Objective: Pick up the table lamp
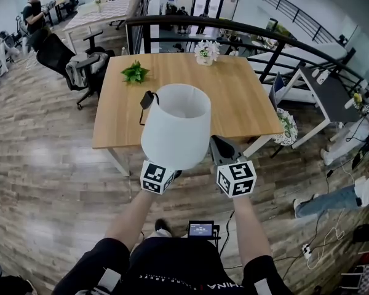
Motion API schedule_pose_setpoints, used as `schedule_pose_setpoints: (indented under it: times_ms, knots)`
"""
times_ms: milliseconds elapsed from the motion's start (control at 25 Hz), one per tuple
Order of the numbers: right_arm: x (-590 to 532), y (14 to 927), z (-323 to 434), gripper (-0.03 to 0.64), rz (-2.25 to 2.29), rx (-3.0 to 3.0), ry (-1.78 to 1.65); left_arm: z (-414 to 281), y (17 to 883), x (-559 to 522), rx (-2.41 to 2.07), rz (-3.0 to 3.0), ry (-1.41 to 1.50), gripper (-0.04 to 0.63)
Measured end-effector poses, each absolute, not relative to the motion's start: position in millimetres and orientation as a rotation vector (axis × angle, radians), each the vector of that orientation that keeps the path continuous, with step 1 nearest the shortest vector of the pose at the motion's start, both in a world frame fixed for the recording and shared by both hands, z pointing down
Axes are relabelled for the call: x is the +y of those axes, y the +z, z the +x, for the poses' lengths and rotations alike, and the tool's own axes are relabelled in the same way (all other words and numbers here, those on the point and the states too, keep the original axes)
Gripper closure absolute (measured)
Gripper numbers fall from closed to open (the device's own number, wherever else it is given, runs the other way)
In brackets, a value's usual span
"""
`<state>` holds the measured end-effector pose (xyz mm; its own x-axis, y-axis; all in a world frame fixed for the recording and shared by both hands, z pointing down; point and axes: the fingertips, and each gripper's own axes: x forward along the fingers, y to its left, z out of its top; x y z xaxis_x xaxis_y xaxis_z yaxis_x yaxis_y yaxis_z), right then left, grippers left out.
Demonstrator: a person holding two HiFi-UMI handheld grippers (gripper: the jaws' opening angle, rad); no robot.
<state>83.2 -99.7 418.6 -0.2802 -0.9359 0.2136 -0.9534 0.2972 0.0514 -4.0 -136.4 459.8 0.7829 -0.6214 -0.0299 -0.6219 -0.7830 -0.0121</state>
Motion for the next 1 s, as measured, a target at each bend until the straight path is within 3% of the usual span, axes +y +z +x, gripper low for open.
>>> schedule_pose_setpoints:
  times_ms: [1000]
  knots:
    - [-110.5, 417.9, 142.4, 0.589, 1.694, -2.405, 0.109, 54.7, 460.2, -144.9, 1.086, -2.912, 0.011, 0.538]
